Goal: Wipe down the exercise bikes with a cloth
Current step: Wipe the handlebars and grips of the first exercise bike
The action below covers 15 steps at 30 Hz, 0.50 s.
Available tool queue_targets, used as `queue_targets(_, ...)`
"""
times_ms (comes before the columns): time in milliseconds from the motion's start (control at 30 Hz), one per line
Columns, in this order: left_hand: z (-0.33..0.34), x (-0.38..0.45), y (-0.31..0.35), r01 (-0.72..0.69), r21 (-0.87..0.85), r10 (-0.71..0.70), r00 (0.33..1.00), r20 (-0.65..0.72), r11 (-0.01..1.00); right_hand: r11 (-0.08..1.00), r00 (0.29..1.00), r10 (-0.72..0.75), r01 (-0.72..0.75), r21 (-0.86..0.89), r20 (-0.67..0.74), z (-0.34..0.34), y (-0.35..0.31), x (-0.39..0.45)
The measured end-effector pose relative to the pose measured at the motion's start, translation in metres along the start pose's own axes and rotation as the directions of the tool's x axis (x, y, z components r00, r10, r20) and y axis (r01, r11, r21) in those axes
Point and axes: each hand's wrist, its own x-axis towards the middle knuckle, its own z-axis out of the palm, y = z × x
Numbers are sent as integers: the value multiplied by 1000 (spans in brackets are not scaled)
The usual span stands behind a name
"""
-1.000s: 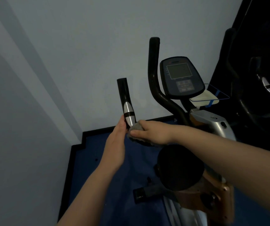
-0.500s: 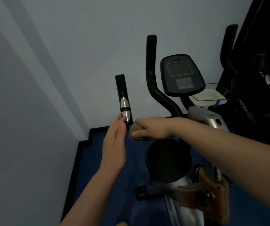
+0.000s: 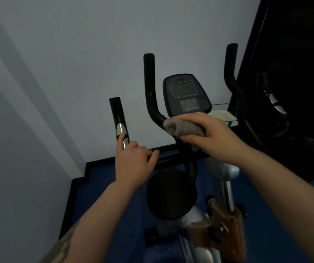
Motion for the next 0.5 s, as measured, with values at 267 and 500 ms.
queue_targets(267, 10, -1, -2, -2, 43, 8, 991, -134, 999, 984, 976, 162, -148, 101, -148, 74, 16, -43)
queue_targets(500, 14, -1, 2, 24, 21, -20, 982, -186, 999, 998, 996, 0, -5, -65, -87, 66, 34, -61)
